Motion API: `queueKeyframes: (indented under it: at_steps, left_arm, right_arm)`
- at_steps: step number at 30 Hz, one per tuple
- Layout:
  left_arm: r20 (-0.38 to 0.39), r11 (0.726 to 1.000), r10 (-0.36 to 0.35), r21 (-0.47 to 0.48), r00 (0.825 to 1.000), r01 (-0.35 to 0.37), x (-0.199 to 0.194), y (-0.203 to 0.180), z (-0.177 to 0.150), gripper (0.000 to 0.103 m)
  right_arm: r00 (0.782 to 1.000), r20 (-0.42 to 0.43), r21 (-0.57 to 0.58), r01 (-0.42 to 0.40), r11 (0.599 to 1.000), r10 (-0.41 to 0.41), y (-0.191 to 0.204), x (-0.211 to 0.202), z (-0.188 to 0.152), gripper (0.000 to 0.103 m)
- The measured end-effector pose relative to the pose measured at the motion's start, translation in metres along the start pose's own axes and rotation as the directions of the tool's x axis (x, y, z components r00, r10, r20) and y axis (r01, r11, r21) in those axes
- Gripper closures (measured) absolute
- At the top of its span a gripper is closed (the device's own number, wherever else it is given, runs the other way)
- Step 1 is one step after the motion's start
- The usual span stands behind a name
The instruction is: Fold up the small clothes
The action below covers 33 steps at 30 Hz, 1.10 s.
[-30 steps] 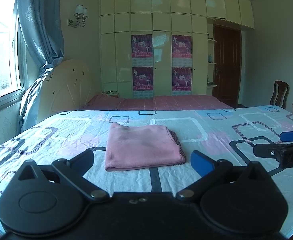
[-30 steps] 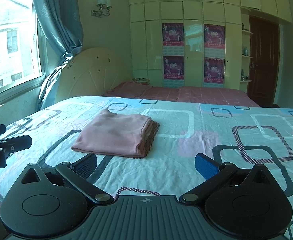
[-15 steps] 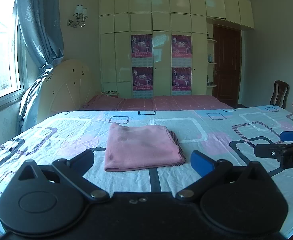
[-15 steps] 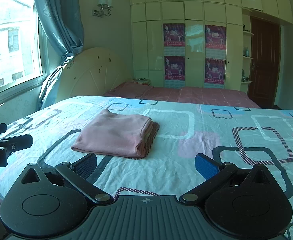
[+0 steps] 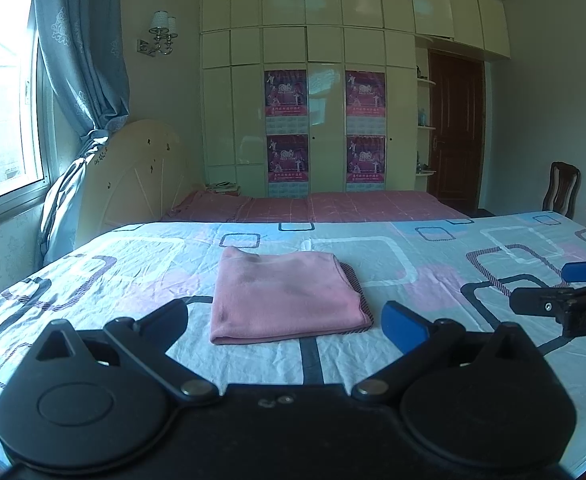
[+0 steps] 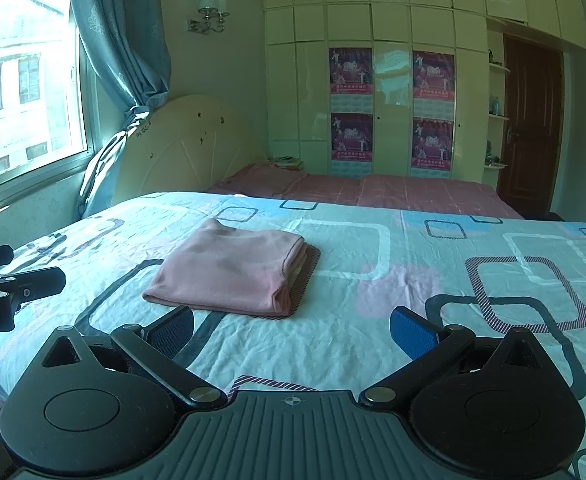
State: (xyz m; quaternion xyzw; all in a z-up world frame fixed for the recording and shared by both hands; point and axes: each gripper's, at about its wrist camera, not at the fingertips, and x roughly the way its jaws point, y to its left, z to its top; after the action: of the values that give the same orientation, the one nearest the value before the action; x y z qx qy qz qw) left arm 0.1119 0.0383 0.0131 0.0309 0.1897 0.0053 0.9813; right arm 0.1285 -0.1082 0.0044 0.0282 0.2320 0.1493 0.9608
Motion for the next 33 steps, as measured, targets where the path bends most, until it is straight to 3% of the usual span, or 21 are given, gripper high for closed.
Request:
queueKeyframes:
  at_steps: [33]
  left_arm:
    - [-0.005,1.000,-0.001,-0.020,1.000,0.001,0.001,-0.004,0.003,0.001]
  right_arm:
    - [1.000,0.007,0.000,-0.015,1.000,0.015,-0.012,-0.002,0.002,0.000]
